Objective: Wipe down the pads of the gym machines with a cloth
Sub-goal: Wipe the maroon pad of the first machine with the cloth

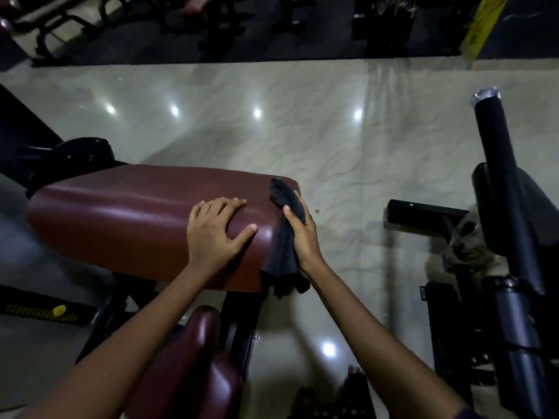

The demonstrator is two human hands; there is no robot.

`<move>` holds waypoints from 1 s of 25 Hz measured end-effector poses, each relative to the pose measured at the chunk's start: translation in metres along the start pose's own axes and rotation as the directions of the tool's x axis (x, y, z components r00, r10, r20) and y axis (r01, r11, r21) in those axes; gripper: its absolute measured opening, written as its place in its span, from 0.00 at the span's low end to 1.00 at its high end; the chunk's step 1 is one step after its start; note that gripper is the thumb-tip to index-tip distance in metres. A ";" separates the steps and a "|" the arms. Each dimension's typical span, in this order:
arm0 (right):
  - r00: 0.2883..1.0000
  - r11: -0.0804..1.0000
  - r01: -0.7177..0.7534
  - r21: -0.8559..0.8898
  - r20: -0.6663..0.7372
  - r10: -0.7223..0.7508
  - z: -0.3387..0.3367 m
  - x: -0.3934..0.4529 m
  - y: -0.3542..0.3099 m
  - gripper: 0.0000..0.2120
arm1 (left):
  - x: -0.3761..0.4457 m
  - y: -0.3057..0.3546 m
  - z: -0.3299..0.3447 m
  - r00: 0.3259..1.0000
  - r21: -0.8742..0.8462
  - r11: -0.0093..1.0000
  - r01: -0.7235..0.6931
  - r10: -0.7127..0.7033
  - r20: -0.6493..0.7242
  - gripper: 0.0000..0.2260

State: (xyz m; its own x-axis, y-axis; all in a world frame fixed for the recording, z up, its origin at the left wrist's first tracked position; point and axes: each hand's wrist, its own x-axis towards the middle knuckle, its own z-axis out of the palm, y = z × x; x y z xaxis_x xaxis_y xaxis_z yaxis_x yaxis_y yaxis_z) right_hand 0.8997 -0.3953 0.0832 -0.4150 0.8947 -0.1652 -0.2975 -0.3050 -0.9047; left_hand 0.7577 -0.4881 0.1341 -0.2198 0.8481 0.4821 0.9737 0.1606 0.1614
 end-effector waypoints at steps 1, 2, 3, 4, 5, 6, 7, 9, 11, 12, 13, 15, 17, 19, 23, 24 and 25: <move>0.999 0.999 -0.045 0.010 -0.017 0.046 -0.004 0.018 0.003 0.25 | 0.000 0.006 0.003 0.998 0.000 0.999 0.054 -0.054 -0.022 0.24; 0.996 0.996 -0.084 0.007 -0.037 0.084 -0.008 0.036 0.006 0.25 | 0.000 0.010 0.005 0.996 0.009 0.997 0.082 -0.081 -0.036 0.23; 0.991 0.993 -0.121 0.000 -0.059 0.121 -0.011 0.057 0.006 0.25 | 0.000 0.012 0.007 0.995 0.018 0.995 0.094 -0.093 -0.040 0.23; 0.983 0.986 -0.166 0.002 -0.075 0.165 -0.014 0.076 0.005 0.25 | 0.000 0.012 0.008 0.994 0.023 0.994 0.102 -0.101 -0.039 0.23; 0.974 0.978 -0.209 0.010 -0.083 0.210 -0.018 0.093 0.003 0.24 | 0.000 0.012 0.008 0.994 0.025 0.994 0.108 -0.107 -0.037 0.23; 0.964 0.968 -0.248 0.020 -0.088 0.249 -0.023 0.105 0.002 0.23 | -0.001 0.012 0.008 0.994 0.020 0.994 0.108 -0.107 -0.036 0.23; 0.957 0.961 -0.276 0.024 -0.090 0.277 -0.025 0.113 -0.001 0.23 | -0.001 0.012 0.007 0.994 0.015 0.994 0.108 -0.107 -0.035 0.23; 0.951 0.956 -0.293 -0.006 -0.103 0.291 -0.024 0.116 -0.001 0.23 | 0.000 0.013 0.007 0.993 0.008 0.993 0.119 -0.118 -0.025 0.23; 0.966 0.972 -0.232 -0.044 -0.129 0.225 -0.018 0.093 0.003 0.24 | -0.001 0.013 0.007 0.991 0.003 0.992 0.130 -0.130 -0.019 0.23; 0.981 0.986 -0.162 -0.048 -0.120 0.155 -0.013 0.073 0.006 0.24 | -0.002 0.013 0.007 0.991 0.003 0.991 0.132 -0.132 -0.020 0.22; 0.992 0.995 -0.082 -0.064 -0.100 0.075 -0.009 0.048 0.010 0.23 | -0.002 0.014 0.006 0.991 0.003 0.991 0.130 -0.130 -0.025 0.22; 0.999 0.992 0.039 -0.122 -0.027 -0.042 -0.001 -0.002 0.010 0.21 | -0.002 0.014 0.006 0.992 0.001 0.993 0.122 -0.122 -0.035 0.22; 0.998 0.989 0.051 -0.136 0.030 -0.048 0.002 -0.017 0.005 0.20 | -0.001 0.014 0.006 0.992 -0.006 0.993 0.118 -0.118 -0.047 0.22; 1.000 0.985 0.026 -0.171 -0.011 -0.028 -0.001 0.012 0.002 0.20 | -0.001 0.014 0.007 0.991 -0.013 0.993 0.118 -0.119 -0.058 0.21; 0.988 0.959 -0.151 -0.239 -0.074 0.137 -0.013 0.112 -0.006 0.18 | -0.001 0.015 0.008 0.989 -0.021 0.991 0.134 -0.135 -0.066 0.21; 0.976 0.954 -0.215 -0.209 -0.070 0.205 -0.015 0.128 -0.009 0.17 | -0.002 0.015 0.008 0.988 -0.023 0.989 0.143 -0.145 -0.062 0.21; 0.968 0.942 -0.252 -0.223 -0.057 0.246 -0.015 0.136 -0.012 0.17 | -0.002 0.015 0.008 0.986 -0.023 0.988 0.153 -0.154 -0.063 0.21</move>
State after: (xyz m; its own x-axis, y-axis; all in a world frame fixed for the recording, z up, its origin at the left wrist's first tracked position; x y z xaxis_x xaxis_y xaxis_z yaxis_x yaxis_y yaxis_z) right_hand 0.8597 -0.2648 0.0658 -0.4256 0.8095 -0.4044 0.0163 -0.4400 -0.8979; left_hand 0.7733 -0.4838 0.1287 -0.3708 0.7797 0.5045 0.9269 0.2770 0.2530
